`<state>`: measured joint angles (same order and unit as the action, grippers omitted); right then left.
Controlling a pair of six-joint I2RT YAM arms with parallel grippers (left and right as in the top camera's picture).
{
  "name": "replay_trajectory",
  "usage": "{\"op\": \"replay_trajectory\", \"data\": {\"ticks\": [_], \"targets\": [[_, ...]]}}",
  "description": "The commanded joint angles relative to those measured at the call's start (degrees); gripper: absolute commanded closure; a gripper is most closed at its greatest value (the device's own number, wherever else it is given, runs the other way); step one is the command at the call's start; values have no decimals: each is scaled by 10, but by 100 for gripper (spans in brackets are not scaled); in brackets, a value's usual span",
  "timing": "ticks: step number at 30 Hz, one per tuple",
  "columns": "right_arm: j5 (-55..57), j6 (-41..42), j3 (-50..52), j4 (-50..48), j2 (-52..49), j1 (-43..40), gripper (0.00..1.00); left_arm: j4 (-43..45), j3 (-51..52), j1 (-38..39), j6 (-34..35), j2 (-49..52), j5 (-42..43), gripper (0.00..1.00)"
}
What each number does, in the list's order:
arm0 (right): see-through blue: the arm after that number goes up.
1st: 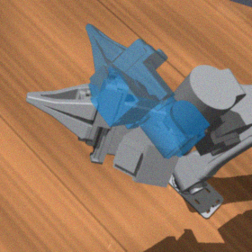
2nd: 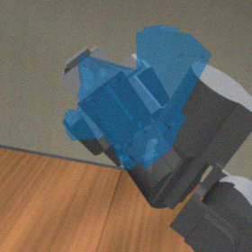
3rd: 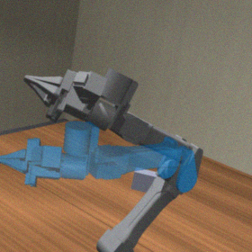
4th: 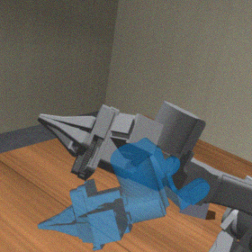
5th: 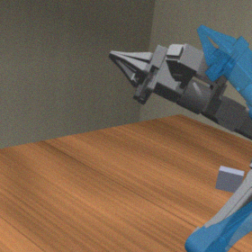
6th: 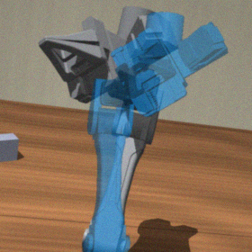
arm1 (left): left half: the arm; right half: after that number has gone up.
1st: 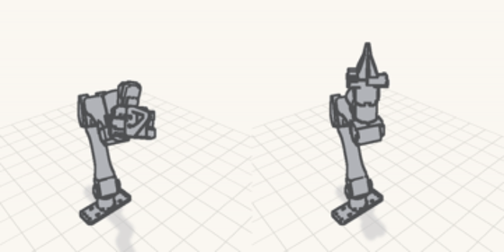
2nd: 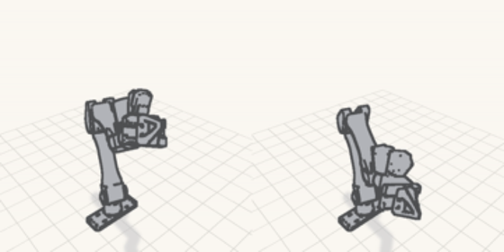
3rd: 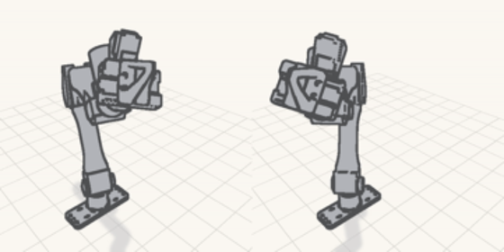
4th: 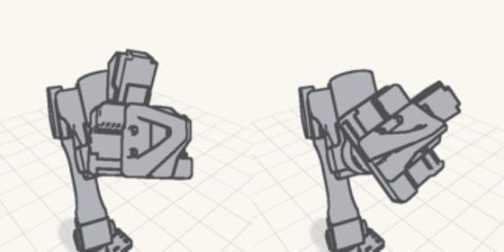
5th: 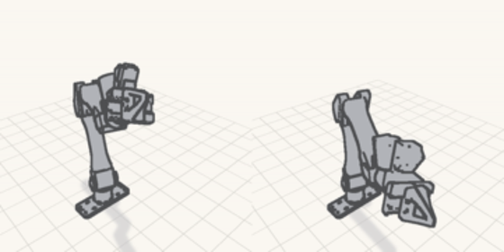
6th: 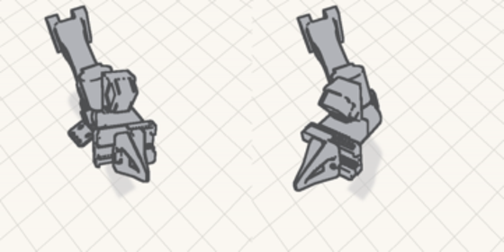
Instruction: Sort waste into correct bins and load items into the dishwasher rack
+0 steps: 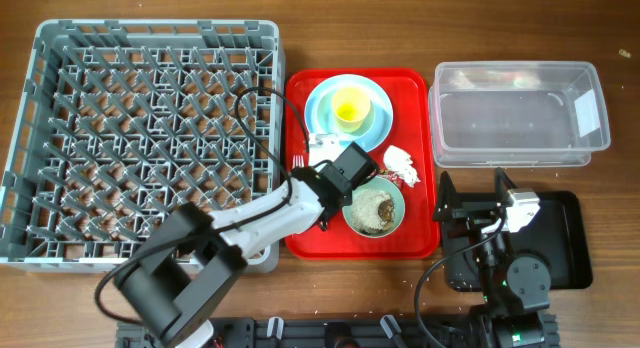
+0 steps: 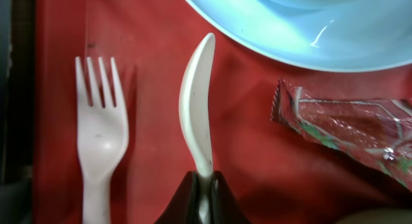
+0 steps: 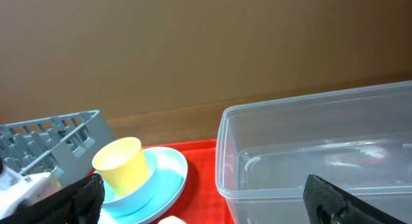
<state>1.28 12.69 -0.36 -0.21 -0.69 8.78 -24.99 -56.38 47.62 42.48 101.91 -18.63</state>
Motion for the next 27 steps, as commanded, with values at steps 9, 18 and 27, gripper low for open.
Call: {"op": "replay_trajectory", "data": {"ticks": [9,18,27], "targets": [[-6,-6,1,-2,3,-2,0,-85,5,-169,-168,-333,-52,96],[-6,-6,1,-3,3,-2,0,-2,5,-252,-256,-149,103,96],[-6,-6,1,-2,3,-2,0,-1,5,-255,-256,-167,102,66]]}}
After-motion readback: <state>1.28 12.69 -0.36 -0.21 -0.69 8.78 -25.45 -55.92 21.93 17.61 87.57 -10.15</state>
